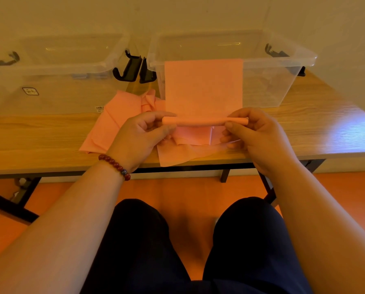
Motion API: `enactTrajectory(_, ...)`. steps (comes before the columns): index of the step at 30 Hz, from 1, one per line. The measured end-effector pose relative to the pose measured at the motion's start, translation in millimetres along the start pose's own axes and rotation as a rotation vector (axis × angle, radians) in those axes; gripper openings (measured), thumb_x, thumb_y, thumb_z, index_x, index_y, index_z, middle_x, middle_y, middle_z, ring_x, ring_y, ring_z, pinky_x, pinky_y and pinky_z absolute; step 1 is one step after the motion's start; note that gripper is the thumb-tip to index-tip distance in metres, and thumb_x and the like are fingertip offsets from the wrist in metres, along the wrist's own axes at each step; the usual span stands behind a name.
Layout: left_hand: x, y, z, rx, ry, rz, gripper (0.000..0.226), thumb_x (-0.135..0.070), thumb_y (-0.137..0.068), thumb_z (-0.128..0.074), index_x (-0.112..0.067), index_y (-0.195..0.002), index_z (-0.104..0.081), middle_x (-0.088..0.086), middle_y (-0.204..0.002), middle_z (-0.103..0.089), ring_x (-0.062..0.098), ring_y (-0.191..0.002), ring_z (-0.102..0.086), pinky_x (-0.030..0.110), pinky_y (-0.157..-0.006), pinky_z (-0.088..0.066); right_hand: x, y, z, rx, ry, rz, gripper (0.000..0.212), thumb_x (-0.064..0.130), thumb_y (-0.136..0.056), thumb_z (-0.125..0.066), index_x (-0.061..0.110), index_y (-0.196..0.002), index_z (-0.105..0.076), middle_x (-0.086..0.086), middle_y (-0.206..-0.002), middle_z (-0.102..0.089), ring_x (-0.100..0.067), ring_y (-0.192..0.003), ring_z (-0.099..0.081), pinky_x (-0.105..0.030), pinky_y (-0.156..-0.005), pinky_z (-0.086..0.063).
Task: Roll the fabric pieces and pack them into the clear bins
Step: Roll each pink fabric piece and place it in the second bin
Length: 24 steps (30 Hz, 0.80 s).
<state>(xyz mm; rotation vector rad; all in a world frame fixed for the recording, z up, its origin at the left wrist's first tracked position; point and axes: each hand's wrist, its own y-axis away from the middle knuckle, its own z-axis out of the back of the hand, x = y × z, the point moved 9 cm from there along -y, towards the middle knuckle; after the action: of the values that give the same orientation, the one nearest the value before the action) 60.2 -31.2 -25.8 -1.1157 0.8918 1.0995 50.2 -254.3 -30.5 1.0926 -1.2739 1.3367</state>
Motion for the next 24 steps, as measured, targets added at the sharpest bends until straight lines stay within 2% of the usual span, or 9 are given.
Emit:
enactTrajectory(2, 0.5, -0.3, -0.6, 0.019, -0.009, -0.004, 0.024, -0.010, -0.088, -0.063, -0.028, -0.104, -0.063, -0.002, -0.082, -0.066, 0.002, -0.068, -0.062, 0.017, -0.068, -0.054, 0.0, 0.4, 0.5, -0.004, -0.005, 0.000, 0.007, 0.014, -0.091, -0.063, 0.020, -0.089, -0.066, 0.004, -0.072, -0.071, -0.010, -0.071, -0.070, -0.021, -0.059, -0.054)
enactTrajectory(7, 2.9, -1.1, 0.3, 0.000, -0.027, 0.011, 0.012, -0.014, -0.094, -0.057, -0.025, -0.092, -0.062, -0.012, -0.067, -0.068, 0.003, -0.064, -0.062, 0.018, -0.065, -0.053, -0.4, -0.1, 1.6, -0.012, 0.010, -0.008, 0.005, 0.019, -0.090, -0.065, 0.016, -0.093, -0.068, 0.002, -0.084, -0.072, -0.013, -0.078, -0.071, -0.022, -0.062, -0.054)
enactTrajectory(10, 0.7, -0.5, -1.0, 0.003, -0.046, 0.006, 0.012, -0.017, -0.095, -0.054, -0.024, -0.089, -0.062, -0.013, -0.066, -0.069, 0.001, -0.062, -0.062, 0.017, -0.064, -0.054, -1.3, -0.3, 1.2, -0.005, -0.011, -0.019, 0.018, 0.014, -0.084, -0.072, 0.024, -0.098, -0.065, 0.003, -0.090, -0.071, -0.012, -0.076, -0.072, -0.020, -0.061, -0.053)
enactTrajectory(12, -1.5, 0.1, -2.9, 0.014, -0.035, 0.006, 0.012, -0.016, -0.095, -0.054, -0.022, -0.090, -0.063, -0.013, -0.066, -0.069, 0.000, -0.062, -0.062, 0.015, -0.062, -0.053, -1.7, -0.3, 0.9, -0.006, -0.003, -0.017, 0.020, 0.012, -0.083, -0.072, 0.025, -0.095, -0.065, 0.004, -0.090, -0.070, -0.012, -0.075, -0.072, -0.021, -0.062, -0.053)
enactTrajectory(14, -1.5, 0.6, -3.8, 0.020, -0.020, 0.017, 0.011, -0.016, -0.095, -0.054, -0.020, -0.093, -0.064, -0.011, -0.070, -0.071, 0.000, -0.065, -0.064, 0.014, -0.062, -0.052, -3.0, -0.4, 2.4, -0.023, -0.010, -0.020, 0.012, 0.013, -0.085, -0.070, 0.023, -0.091, -0.066, 0.003, -0.085, -0.071, -0.012, -0.073, -0.071, -0.023, -0.063, -0.054)
enactTrajectory(17, 1.1, 0.4, -1.8, 0.019, -0.039, 0.030, 0.011, -0.021, -0.094, -0.057, -0.021, -0.099, -0.067, 0.000, -0.083, -0.071, 0.009, -0.075, -0.067, 0.019, -0.066, -0.054, -4.6, -1.3, 4.5, -0.038, 0.010, -0.023, 0.002, 0.016, -0.090, -0.066, 0.018, -0.090, -0.067, 0.000, -0.075, -0.071, -0.014, -0.069, -0.070, -0.024, -0.062, -0.055)
enactTrajectory(20, -0.3, 0.7, -3.1, 0.055, -0.076, 0.017, 0.014, -0.023, -0.092, -0.058, -0.027, -0.101, -0.069, 0.001, -0.096, -0.070, 0.012, -0.077, -0.064, 0.018, -0.069, -0.054, -5.5, -2.4, 5.2, -0.041, 0.038, -0.023, 0.006, 0.020, -0.093, -0.062, 0.018, -0.089, -0.067, 0.000, -0.070, -0.071, -0.015, -0.065, -0.068, -0.023, -0.060, -0.053)
enactTrajectory(24, 0.0, 1.2, -3.6, 0.073, -0.068, 0.025, 0.016, -0.020, -0.090, -0.061, -0.032, -0.097, -0.069, -0.002, -0.094, -0.069, 0.006, -0.074, -0.062, 0.014, -0.069, -0.052, -5.6, -2.6, 4.1, -0.032, 0.038, -0.038, 0.012, 0.023, -0.096, -0.057, 0.016, -0.092, -0.066, 0.000, -0.071, -0.071, -0.015, -0.067, -0.069, -0.023, -0.060, -0.054)
